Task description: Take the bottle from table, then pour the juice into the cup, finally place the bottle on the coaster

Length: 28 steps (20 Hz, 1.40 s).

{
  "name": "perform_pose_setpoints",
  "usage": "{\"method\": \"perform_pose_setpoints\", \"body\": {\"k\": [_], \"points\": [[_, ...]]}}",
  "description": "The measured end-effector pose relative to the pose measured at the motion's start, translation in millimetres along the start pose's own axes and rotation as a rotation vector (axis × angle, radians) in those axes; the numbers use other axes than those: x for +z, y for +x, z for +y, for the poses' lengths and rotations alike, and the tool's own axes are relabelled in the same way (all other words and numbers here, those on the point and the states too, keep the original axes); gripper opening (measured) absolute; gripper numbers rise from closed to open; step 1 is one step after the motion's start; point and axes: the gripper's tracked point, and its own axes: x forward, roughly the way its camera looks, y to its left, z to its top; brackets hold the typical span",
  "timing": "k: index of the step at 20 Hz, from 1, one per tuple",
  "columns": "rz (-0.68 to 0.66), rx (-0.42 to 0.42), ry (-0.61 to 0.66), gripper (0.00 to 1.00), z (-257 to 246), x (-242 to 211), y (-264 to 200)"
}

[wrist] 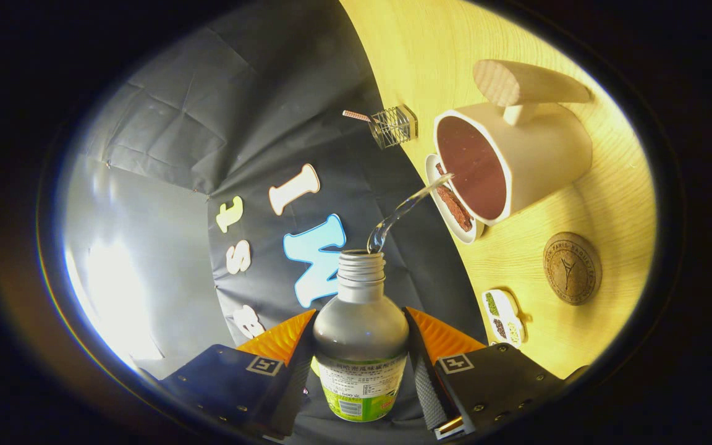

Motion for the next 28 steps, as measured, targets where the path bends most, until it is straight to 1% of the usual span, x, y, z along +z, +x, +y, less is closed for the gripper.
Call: {"method": "perform_pose_setpoints", "body": {"k": [4,15,28], "points": [[-0.004,-0.009,0.064,0.76,2,-3,1],[-0.041,-0.023,0.186,0.76,11,1,3],[-0.073,-0.038,0.255,0.76,20,8,12]]}}
